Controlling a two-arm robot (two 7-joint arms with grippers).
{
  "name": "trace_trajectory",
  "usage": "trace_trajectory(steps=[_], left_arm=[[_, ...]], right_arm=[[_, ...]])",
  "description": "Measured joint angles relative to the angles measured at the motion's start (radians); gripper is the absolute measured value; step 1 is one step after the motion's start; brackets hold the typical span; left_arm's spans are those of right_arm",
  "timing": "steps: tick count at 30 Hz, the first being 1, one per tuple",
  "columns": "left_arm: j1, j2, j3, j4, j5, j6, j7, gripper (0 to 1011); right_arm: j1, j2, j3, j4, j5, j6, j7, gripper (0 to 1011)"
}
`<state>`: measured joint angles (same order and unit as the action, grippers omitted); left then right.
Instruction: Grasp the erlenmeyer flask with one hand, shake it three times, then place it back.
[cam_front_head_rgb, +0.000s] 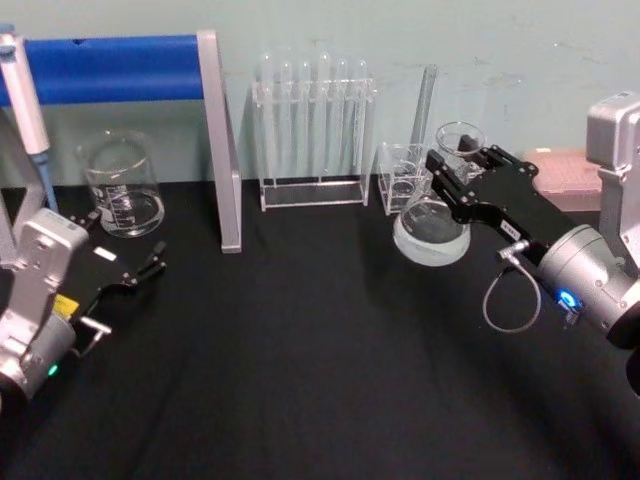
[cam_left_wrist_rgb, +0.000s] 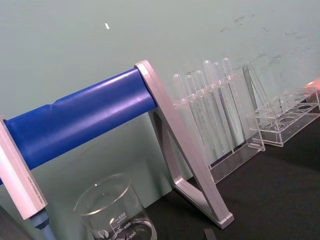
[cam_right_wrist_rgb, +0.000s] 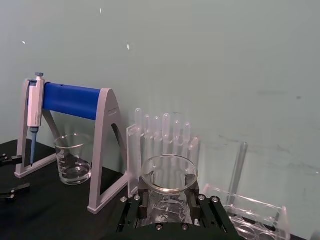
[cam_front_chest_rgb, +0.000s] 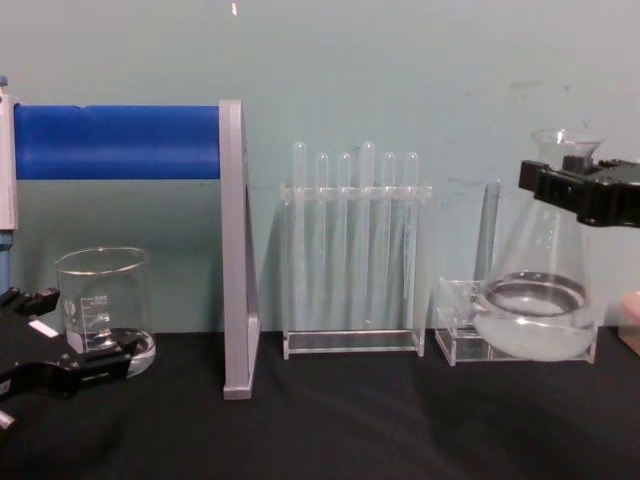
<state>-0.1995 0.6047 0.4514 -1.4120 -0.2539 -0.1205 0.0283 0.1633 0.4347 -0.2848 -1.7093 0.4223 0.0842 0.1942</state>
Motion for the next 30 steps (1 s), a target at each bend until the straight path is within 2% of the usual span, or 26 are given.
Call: trace_trajectory(steps=[6,10,13,14,17,22,27,30], left_arm=[[0.0,0.0,0.0,0.0,0.0,0.0,0.0,1001],[0.0,0.0,0.0,0.0,0.0,0.0,0.0,1001],[0.0,0.0,0.0,0.0,0.0,0.0,0.0,1001],[0.0,0.0,0.0,0.0,0.0,0.0,0.0,1001],[0.0,0.0,0.0,0.0,0.0,0.0,0.0,1001],[0.0,0.0,0.0,0.0,0.0,0.0,0.0,1001],[0.0,0.0,0.0,0.0,0.0,0.0,0.0,1001],[0.0,0.0,0.0,0.0,0.0,0.0,0.0,1001]], right_arm=[[0.01,-0.017,-0.006,0.012,-0.011,0.003,0.033,453],[0.027,-0.025,-0.021,0.026,-0.018,-0.001,0.078,456],[0.049,-0.03,-0.052,0.042,-0.02,-0.011,0.141,453],[0.049,-0.03,-0.052,0.042,-0.02,-0.011,0.141,453],[0.074,-0.034,-0.095,0.055,-0.019,-0.02,0.21,456],[0.104,-0.038,-0.151,0.072,-0.008,-0.031,0.282,456],[0.121,-0.042,-0.176,0.085,0.002,-0.038,0.302,456],[0.125,-0.044,-0.18,0.091,0.005,-0.046,0.296,453]])
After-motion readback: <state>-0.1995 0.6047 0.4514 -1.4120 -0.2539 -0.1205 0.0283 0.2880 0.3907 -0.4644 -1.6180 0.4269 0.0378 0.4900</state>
